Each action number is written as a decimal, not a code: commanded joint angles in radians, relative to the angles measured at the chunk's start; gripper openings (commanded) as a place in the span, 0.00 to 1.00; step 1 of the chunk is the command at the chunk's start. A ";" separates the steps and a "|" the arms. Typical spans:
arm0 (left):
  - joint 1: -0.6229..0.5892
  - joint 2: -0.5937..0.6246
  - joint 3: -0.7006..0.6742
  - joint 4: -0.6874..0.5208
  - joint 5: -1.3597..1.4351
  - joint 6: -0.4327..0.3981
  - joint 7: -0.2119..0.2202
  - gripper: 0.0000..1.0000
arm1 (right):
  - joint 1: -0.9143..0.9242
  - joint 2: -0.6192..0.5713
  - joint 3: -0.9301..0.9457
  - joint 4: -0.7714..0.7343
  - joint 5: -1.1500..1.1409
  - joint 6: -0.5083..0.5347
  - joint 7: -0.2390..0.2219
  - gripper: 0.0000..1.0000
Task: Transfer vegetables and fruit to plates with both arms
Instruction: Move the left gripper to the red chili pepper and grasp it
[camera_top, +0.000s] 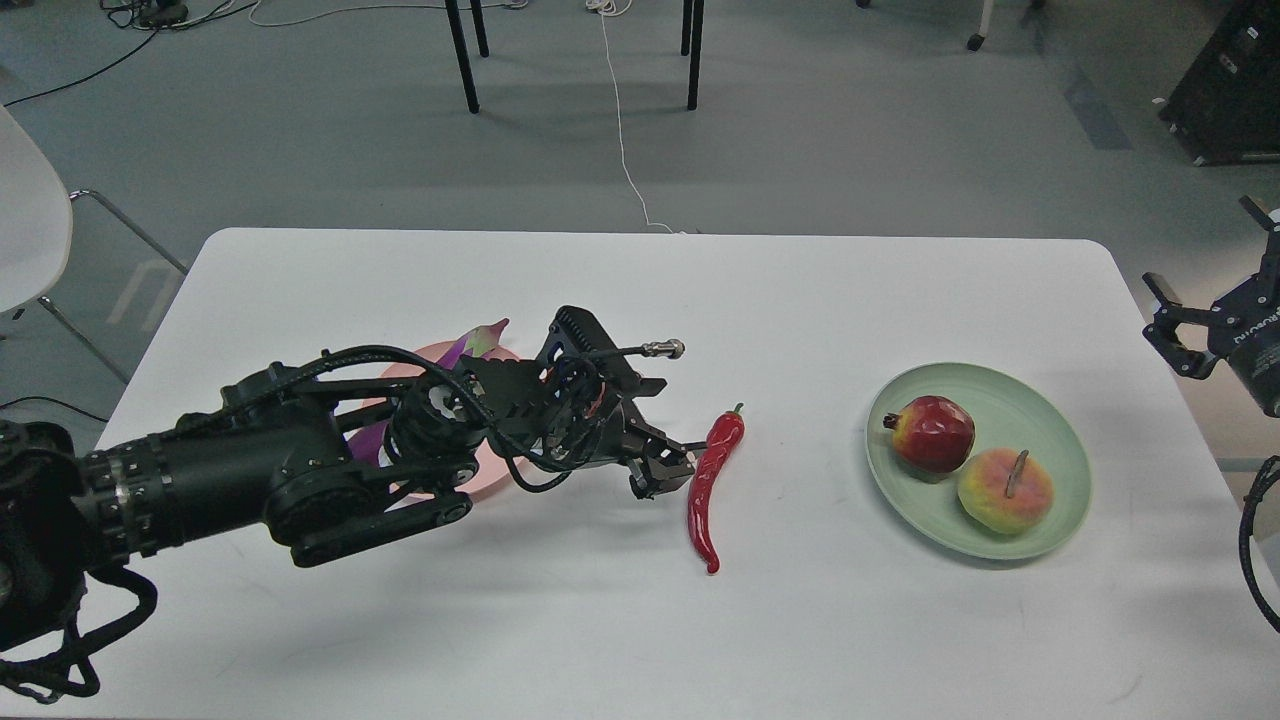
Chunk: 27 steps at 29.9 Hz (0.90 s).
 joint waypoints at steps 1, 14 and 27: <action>0.002 -0.058 0.002 0.037 0.000 -0.001 0.001 0.81 | 0.000 0.000 0.000 0.000 0.000 0.000 0.000 0.99; 0.054 -0.148 0.046 0.161 0.004 0.002 0.008 0.76 | -0.001 -0.002 0.000 0.000 -0.001 0.000 0.000 0.99; 0.046 -0.158 0.060 0.166 0.011 0.002 0.005 0.27 | -0.001 -0.003 0.000 0.000 -0.001 0.000 0.000 0.99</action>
